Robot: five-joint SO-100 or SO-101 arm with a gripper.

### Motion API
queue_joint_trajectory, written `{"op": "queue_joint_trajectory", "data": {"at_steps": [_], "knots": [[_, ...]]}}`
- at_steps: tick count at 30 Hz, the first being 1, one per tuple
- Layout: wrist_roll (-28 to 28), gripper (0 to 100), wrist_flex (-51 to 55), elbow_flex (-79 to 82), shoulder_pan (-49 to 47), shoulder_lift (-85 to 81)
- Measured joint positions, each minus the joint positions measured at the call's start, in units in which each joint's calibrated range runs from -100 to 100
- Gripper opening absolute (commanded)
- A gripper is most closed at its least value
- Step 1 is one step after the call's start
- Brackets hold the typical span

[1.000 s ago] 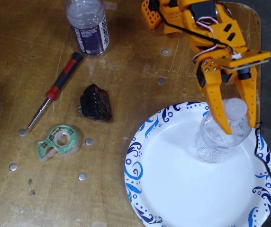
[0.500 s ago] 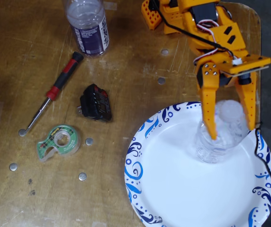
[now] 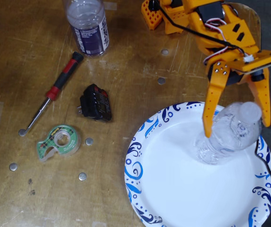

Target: Move the bottles to the plate

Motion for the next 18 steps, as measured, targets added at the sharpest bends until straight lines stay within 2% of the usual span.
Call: {"op": "queue_joint_trajectory", "data": {"at_steps": [10,18], "knots": [[-1.93,42,0.0,-6.29,-3.74,0.08],[-1.88,41,0.34,-8.72,-0.27,-4.95]]}}
